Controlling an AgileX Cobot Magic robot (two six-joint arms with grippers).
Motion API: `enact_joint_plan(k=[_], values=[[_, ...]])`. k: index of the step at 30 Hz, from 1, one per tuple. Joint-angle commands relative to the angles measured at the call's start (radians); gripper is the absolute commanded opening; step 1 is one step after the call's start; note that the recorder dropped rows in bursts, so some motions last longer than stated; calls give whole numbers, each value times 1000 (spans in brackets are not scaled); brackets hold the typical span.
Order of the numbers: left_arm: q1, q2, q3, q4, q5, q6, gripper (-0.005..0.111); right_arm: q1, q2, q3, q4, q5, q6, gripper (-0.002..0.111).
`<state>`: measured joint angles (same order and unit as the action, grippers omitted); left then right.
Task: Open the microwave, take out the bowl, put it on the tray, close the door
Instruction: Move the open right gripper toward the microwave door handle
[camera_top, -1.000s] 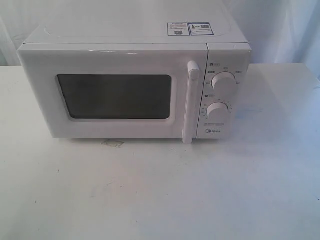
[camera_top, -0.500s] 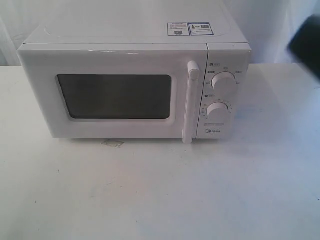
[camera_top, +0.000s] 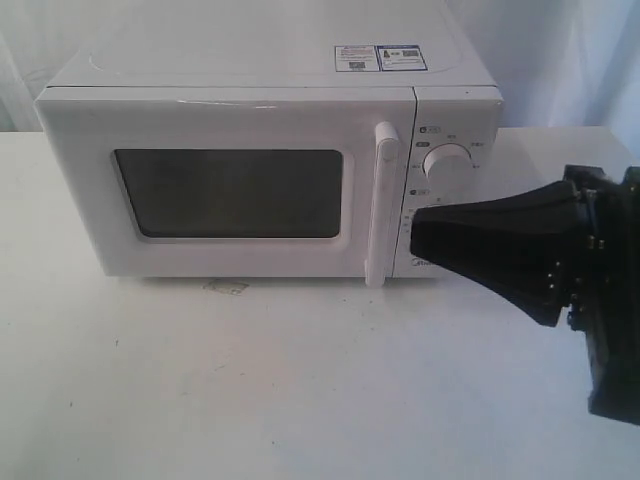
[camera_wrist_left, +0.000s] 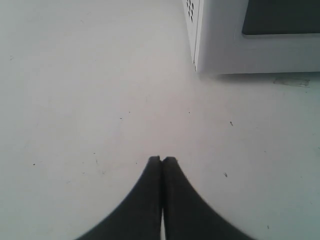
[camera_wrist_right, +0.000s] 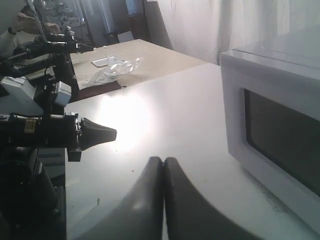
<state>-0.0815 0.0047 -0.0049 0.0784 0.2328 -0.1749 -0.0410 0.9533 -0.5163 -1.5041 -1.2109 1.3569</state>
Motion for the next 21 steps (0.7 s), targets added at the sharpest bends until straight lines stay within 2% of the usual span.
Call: enact_joint_plan(k=[1,13,21], values=[[3,-5,5,4,0,-6,0,-9,48,-6,6,-10,-77,0],[3,-5,5,4,0,-6,0,-9,66,-6,23,-10,-90,0],[3,-5,5,4,0,-6,0,-9,93,-6,38,22,-330,1]])
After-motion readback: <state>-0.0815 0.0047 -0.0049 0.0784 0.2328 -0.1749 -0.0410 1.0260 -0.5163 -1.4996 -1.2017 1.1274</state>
